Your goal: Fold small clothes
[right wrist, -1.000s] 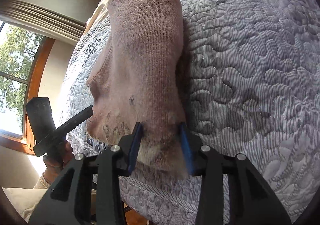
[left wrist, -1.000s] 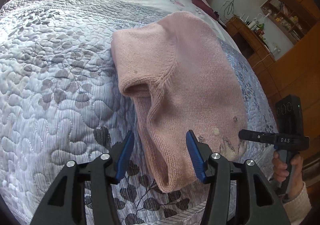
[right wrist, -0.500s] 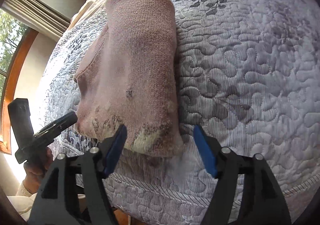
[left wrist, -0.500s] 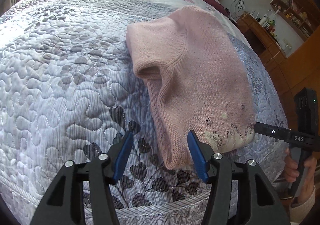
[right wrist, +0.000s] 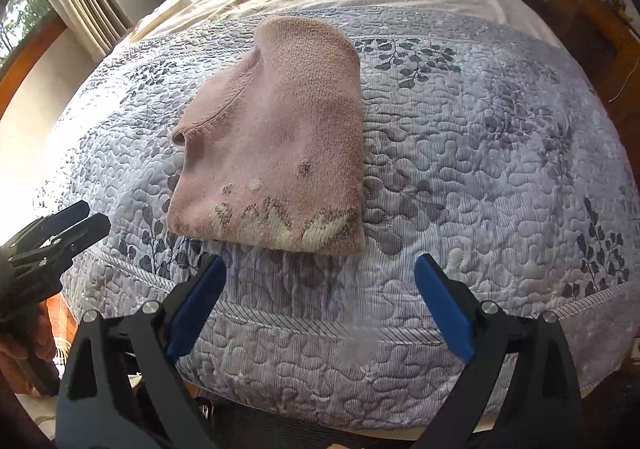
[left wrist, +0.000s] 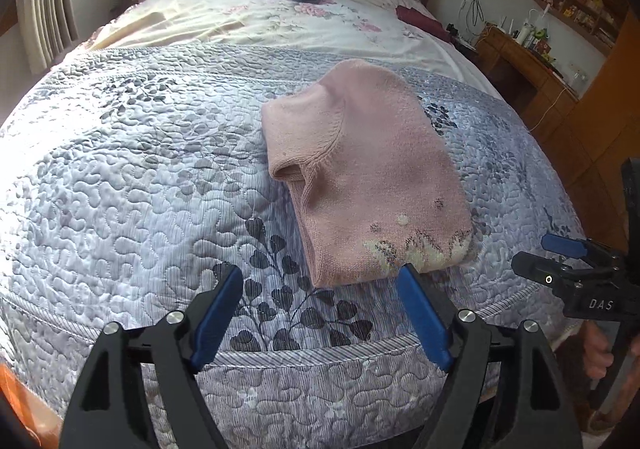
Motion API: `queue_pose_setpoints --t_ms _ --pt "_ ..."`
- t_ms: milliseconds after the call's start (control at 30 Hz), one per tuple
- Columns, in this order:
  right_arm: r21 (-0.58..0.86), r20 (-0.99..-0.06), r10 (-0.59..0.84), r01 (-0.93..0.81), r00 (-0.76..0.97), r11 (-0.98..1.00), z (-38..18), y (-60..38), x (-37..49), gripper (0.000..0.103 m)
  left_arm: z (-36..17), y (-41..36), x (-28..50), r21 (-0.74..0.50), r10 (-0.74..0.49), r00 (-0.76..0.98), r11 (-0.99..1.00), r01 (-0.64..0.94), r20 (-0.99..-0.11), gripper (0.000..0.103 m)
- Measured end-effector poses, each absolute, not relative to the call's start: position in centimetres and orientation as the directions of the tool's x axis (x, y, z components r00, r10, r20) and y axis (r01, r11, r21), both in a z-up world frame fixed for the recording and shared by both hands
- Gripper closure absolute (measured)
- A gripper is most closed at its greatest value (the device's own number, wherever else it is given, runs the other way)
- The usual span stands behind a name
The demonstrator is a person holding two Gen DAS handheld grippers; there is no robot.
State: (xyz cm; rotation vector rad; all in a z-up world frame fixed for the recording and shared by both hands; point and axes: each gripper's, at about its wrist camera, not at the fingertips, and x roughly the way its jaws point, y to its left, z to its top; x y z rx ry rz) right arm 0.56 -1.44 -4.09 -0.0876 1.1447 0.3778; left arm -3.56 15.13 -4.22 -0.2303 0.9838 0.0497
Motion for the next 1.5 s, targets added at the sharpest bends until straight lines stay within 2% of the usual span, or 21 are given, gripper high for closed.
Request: queue_pose_setpoints --t_ms 600,1500 --pt "-0.001 -0.879 0.148 -0.312 0.453 0.95 0.6 -1.3 -3.5 0.003 -0.6 12.2 -6.3 -0.067 0.02 0.572 0.989 -0.131 -0.82 0.02" --pt "-0.008 -0.894 0.11 -0.261 0.434 0.965 -0.1 -2.1 -3.1 0.003 -0.4 10.9 -6.4 -0.037 0.054 0.566 0.988 -0.149 -0.823 0.02"
